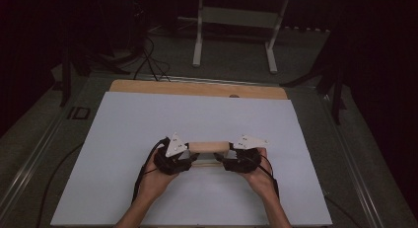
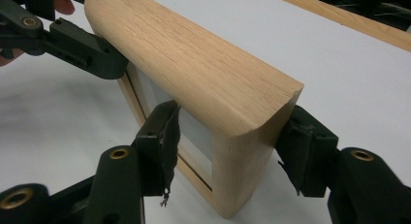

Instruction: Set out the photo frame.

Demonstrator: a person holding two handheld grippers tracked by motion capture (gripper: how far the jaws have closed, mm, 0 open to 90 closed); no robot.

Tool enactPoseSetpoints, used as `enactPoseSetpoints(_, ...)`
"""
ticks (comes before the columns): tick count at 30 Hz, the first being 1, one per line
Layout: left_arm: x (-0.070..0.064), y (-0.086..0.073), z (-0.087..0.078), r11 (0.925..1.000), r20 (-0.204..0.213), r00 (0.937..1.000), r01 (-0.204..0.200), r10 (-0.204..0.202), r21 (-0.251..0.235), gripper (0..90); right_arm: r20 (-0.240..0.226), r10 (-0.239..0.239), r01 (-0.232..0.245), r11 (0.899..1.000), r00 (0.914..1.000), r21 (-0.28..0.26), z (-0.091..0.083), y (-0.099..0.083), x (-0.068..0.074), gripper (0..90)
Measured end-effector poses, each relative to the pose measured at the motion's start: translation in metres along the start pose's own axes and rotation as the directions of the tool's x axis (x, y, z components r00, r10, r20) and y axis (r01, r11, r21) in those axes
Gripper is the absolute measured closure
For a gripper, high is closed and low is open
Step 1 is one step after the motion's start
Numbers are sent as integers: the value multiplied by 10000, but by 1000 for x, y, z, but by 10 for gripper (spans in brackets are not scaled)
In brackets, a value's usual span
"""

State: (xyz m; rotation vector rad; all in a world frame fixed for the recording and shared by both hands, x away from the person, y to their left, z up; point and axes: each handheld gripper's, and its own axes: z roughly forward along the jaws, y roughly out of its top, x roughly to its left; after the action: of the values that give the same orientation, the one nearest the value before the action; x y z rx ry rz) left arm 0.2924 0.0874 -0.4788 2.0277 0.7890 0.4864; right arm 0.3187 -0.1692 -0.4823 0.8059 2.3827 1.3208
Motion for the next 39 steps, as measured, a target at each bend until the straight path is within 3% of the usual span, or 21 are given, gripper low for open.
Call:
enactPoseSetpoints(12, 5, 5, 3, 9998, 33, 9999, -154, 154, 115, 544, 59, 27, -27, 10000, 10000, 17, -1, 1, -2, 453)
enactPoseSetpoints(39, 32, 8, 4, 9996, -128, 9998, 149, -146, 235, 525, 284, 298, -297, 9996, 9992, -36, 22, 18, -4, 450)
